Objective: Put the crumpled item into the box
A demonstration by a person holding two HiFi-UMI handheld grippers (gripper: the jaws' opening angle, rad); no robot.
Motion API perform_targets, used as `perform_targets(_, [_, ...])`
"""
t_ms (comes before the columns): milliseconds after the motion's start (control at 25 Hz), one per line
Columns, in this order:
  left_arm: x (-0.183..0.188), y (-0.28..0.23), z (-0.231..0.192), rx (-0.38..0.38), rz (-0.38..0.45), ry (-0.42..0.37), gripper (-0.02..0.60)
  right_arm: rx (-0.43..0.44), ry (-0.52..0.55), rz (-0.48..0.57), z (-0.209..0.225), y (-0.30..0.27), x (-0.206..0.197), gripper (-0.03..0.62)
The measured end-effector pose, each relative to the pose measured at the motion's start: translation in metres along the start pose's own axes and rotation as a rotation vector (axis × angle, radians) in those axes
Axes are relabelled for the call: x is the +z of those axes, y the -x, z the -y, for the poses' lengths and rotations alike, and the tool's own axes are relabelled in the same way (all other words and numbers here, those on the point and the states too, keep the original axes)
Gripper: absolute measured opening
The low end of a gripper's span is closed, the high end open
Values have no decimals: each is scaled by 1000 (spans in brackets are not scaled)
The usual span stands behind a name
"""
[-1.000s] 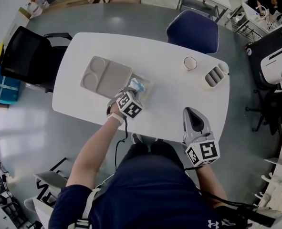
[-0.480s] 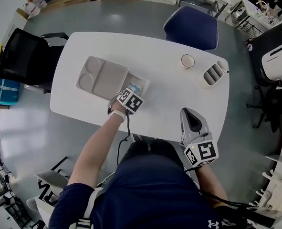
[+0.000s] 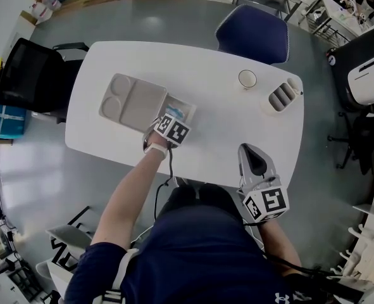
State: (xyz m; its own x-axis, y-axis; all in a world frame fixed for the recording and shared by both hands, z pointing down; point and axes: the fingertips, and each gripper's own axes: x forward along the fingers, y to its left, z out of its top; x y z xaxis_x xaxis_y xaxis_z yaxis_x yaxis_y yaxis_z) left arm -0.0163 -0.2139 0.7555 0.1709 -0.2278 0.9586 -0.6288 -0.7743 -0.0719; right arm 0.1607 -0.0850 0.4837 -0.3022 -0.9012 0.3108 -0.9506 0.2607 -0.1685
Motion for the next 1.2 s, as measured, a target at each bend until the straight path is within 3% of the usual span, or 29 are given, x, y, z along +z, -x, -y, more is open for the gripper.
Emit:
perform_targets(280, [-1, 5, 9, -26, 33, 35, 160, -2, 6, 13, 1, 3, 4, 2])
perform_targets(560, [-1, 37, 13, -38, 137, 105, 179, 16, 17, 32, -2, 3, 12, 2])
perform_targets(880, [-11, 103, -11, -13, 327, 230, 179, 36, 46, 56, -6, -6, 25, 2])
perform_targets(960, [-14, 126, -23, 8, 394, 260, 179, 43, 61, 67, -9, -9, 30, 2])
perform_targets(1080, [-9, 174, -35, 52, 558, 309, 174, 56, 88, 81, -10, -11, 38, 2])
perform_targets(1200, [-1, 226, -40, 100, 727, 318, 125, 67, 109, 98, -9, -15, 47, 2])
